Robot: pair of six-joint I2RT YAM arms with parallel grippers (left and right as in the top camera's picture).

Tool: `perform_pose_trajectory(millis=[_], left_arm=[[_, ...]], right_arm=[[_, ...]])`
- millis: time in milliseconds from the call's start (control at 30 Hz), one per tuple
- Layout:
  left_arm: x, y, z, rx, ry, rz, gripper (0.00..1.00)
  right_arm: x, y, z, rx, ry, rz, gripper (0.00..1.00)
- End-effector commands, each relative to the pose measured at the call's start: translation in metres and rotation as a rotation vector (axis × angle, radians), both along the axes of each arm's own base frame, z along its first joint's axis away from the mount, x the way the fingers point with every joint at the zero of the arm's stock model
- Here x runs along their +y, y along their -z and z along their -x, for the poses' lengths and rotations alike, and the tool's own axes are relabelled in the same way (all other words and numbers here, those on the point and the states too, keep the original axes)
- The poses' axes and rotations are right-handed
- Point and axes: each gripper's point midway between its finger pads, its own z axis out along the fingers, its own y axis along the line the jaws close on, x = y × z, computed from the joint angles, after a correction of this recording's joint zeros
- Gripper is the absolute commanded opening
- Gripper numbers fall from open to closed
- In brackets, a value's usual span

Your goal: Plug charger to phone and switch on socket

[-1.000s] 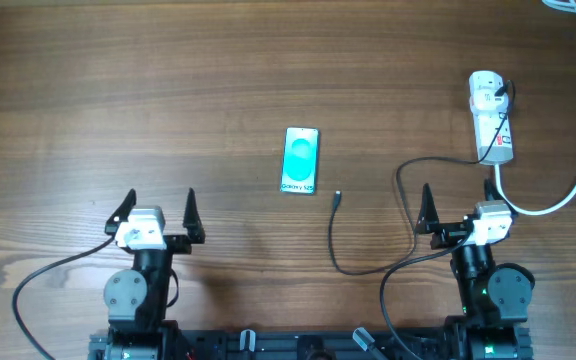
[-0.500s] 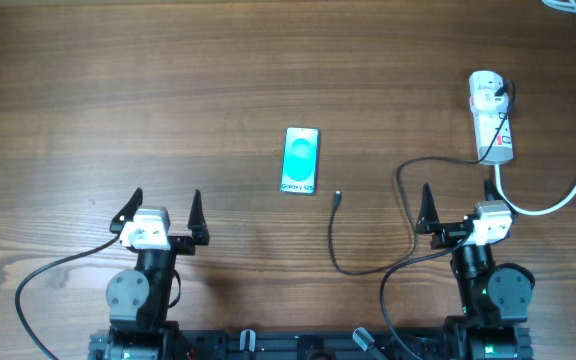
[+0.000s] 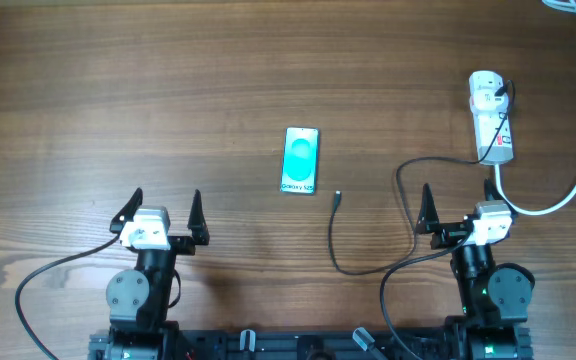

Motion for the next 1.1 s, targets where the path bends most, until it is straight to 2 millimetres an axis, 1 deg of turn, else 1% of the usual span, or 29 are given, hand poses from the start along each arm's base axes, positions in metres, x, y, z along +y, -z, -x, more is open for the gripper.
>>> perform_pose_trajectory(millis=[0, 600, 700, 767, 800, 867, 933, 1000, 1067], left_arm=[[-0.002, 0.001, 0.000, -0.001, 0.013, -0.012, 1.00], [-0.002, 0.001, 0.000, -0.001, 0.013, -0.012, 1.00], [-0.002, 0.000, 0.000, -0.010, 0.015, -0.042, 1.00], [-0.006, 0.000, 0.001, -0.008, 0.035, -0.032, 1.00], [-0.013, 0.000, 0.001, -0.003, 0.076, -0.002, 1.00], [-0.022, -0.002, 0.003, -0.010, 0.125, 0.006, 1.00], [-0.022, -0.003, 0.003, -0.015, 0.129, 0.005, 1.00], [-0.024, -0.008, 0.003, -0.036, 0.138, 0.007, 1.00], [-0.036, -0.012, 0.005, -0.053, 0.209, 0.010, 1.00]], right_arm=[[-0.001, -0.001, 0.000, -0.007, 0.006, 0.017, 1.00], [-0.001, -0.001, 0.000, -0.007, 0.006, 0.017, 1.00], [-0.001, -0.001, 0.000, -0.007, 0.006, 0.017, 1.00], [-0.001, -0.001, 0.000, -0.007, 0.006, 0.017, 1.00], [-0.001, -0.001, 0.000, -0.007, 0.006, 0.017, 1.00], [-0.001, -0.001, 0.000, -0.007, 0.006, 0.017, 0.99], [-0.001, -0.001, 0.000, -0.007, 0.006, 0.017, 1.00], [-0.001, -0.001, 0.000, -0.007, 0.006, 0.017, 1.00], [-0.001, -0.001, 0.000, -0.007, 0.006, 0.018, 1.00]])
